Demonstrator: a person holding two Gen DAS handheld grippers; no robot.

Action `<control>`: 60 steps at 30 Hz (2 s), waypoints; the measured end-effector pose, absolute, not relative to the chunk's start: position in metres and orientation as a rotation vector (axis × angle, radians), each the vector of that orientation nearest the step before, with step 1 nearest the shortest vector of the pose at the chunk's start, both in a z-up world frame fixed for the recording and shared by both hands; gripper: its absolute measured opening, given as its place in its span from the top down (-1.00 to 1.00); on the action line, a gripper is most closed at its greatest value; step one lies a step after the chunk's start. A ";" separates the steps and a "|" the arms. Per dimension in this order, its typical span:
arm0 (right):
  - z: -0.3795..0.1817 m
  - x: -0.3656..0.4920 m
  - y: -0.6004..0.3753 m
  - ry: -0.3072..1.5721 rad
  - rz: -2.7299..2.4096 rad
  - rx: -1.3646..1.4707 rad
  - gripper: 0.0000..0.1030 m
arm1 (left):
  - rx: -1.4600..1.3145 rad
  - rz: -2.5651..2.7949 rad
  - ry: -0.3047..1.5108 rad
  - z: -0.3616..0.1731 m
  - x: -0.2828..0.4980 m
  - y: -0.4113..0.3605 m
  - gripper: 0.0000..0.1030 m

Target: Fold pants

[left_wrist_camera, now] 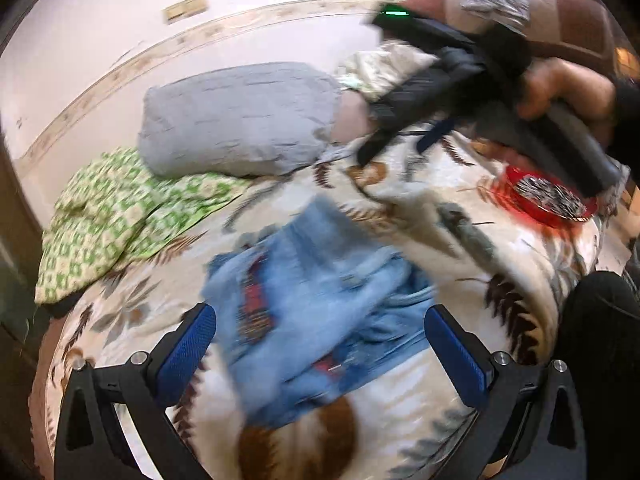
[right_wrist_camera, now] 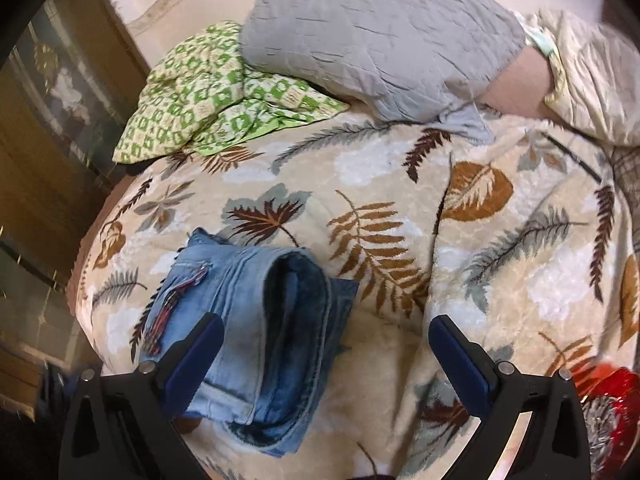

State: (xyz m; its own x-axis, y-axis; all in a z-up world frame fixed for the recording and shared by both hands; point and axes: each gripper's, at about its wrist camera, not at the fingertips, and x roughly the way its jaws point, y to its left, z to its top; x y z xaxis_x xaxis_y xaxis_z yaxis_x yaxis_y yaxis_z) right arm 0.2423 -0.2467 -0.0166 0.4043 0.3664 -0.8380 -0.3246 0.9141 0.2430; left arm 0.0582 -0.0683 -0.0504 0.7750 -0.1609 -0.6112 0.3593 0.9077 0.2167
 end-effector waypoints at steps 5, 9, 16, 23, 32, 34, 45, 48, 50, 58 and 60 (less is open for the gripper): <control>-0.017 0.223 -0.243 1.059 0.463 0.069 -1.00 | 0.218 -0.208 0.670 -0.038 0.084 -0.003 -1.00; -0.036 0.208 -0.238 1.091 0.479 0.132 -1.00 | 0.070 -0.200 0.736 -0.035 0.125 0.042 -1.00; -0.092 0.203 -0.233 1.189 0.466 0.345 -1.00 | -0.297 -0.333 0.950 -0.075 0.194 0.064 -1.00; -0.128 0.214 -0.237 1.246 0.486 0.547 -1.00 | -0.631 -0.430 1.102 -0.126 0.225 0.058 -1.00; -0.157 0.216 -0.241 1.282 0.499 0.694 -0.99 | -0.744 -0.520 1.249 -0.167 0.232 0.040 -1.00; -0.159 0.215 -0.237 1.291 0.518 0.694 -0.99 | -0.741 -0.542 1.227 -0.167 0.230 0.041 -1.00; -0.148 0.204 -0.221 1.202 0.505 0.624 0.04 | -0.616 -0.541 1.162 -0.152 0.216 0.037 0.14; -0.137 0.198 -0.217 1.162 0.512 0.589 0.20 | -0.592 -0.544 1.143 -0.140 0.212 0.033 0.28; -0.124 0.191 -0.218 1.125 0.514 0.548 0.26 | -0.570 -0.556 1.111 -0.125 0.208 0.030 0.33; -0.065 0.203 -0.216 0.938 0.530 0.506 0.28 | -0.529 -0.586 0.985 -0.068 0.238 0.033 0.33; -0.071 0.212 -0.213 0.948 0.520 0.532 0.28 | -0.520 -0.568 1.010 -0.074 0.250 0.035 0.33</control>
